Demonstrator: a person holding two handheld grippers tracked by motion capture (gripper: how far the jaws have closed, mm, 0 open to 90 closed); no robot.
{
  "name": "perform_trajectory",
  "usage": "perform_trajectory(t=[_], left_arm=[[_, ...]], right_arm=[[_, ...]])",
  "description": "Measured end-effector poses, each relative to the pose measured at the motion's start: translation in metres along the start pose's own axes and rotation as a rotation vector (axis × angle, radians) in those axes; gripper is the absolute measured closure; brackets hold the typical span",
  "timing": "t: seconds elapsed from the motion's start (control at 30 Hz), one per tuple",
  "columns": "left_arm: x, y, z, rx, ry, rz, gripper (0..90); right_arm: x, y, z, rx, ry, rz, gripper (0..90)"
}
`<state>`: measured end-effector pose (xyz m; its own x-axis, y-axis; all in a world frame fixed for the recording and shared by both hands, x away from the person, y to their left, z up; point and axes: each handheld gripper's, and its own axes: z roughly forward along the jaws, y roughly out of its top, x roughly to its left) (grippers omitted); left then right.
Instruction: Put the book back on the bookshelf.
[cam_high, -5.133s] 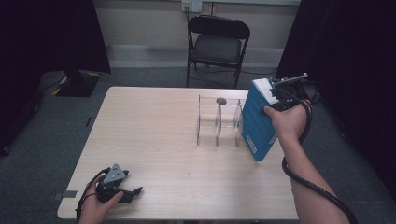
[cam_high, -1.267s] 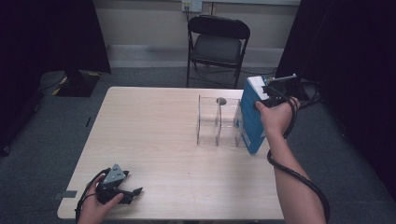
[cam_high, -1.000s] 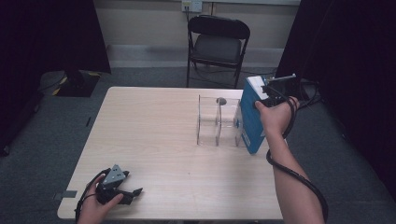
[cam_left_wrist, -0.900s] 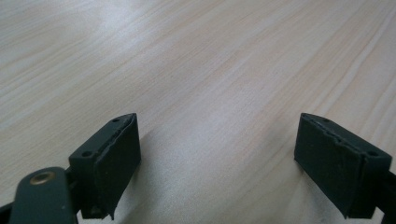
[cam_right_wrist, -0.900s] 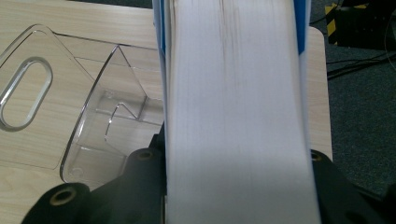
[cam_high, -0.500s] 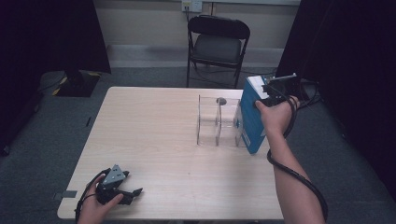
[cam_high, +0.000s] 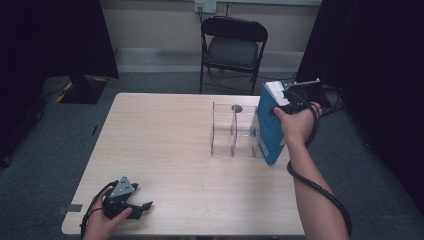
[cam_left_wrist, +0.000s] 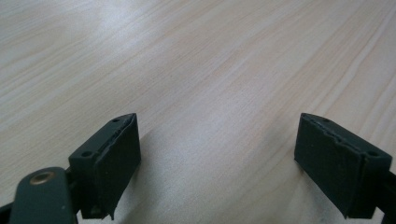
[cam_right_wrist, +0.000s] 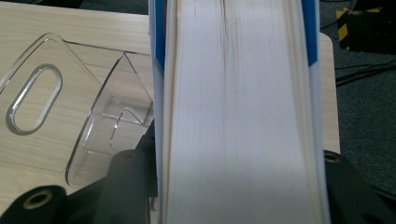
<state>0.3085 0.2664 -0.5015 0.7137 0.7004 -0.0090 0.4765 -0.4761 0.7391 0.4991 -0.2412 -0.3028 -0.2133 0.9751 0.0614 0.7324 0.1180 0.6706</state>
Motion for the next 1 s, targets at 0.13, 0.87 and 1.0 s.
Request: perform_trajectory(t=[0.13, 0.87, 1.0], left_arm=[[0.0000, 0.0000, 0.0000, 0.000, 0.000, 0.000, 14.1], [-0.0001, -0.0002, 0.0005, -0.006, 0.002, -0.001, 14.1], [-0.0001, -0.0002, 0.0005, -0.006, 0.002, -0.001, 14.1]], right_arm=[[-0.0007, 0.0003, 0.0000, -0.002, 0.005, -0.001, 48.8], [-0.0059, -0.0041, 0.0012, 0.005, 0.053, -0.028, 18.7], [-0.0049, -0.0055, 0.0004, 0.013, 0.062, -0.053, 15.7]])
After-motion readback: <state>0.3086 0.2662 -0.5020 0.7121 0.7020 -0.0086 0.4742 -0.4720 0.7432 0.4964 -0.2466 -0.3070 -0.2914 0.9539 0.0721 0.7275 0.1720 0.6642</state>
